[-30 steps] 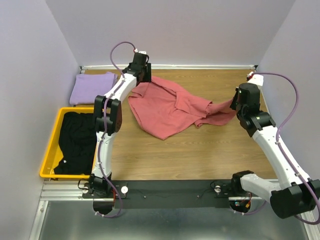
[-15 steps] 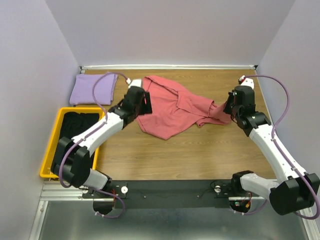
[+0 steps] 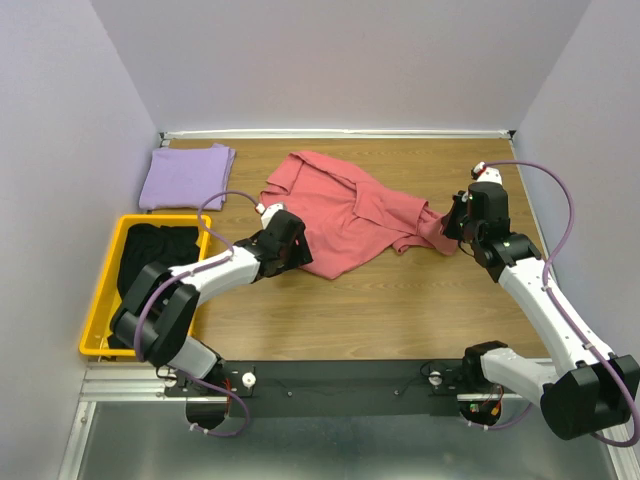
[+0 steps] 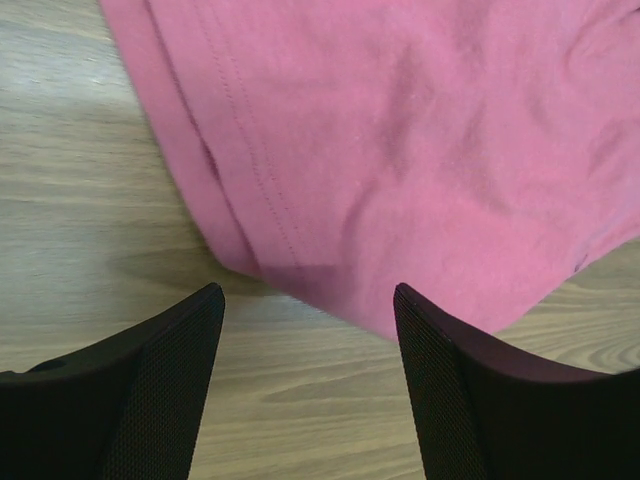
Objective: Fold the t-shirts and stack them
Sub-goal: Flatten the tshirt out
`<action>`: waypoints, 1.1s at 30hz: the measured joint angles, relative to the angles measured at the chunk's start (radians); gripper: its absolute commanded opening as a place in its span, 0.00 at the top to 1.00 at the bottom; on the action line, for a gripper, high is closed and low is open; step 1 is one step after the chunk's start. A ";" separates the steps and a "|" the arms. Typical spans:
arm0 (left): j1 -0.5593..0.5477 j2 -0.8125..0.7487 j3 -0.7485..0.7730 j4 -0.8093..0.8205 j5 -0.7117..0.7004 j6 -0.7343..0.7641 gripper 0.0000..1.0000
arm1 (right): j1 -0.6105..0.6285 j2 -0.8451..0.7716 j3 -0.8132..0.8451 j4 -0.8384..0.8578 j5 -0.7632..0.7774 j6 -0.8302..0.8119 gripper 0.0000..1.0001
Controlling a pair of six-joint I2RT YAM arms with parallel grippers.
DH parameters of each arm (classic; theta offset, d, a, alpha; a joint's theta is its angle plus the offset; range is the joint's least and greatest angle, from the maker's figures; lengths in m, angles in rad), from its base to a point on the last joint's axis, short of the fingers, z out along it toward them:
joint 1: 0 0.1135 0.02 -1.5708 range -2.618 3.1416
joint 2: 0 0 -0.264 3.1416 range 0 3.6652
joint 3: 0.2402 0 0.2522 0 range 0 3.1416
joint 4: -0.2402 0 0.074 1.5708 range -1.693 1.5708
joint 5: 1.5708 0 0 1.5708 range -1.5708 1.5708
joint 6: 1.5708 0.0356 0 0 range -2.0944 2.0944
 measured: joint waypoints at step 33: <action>-0.052 0.305 0.575 -0.418 -0.415 0.284 0.17 | 0.000 -0.108 -0.019 -0.008 0.024 -0.037 0.99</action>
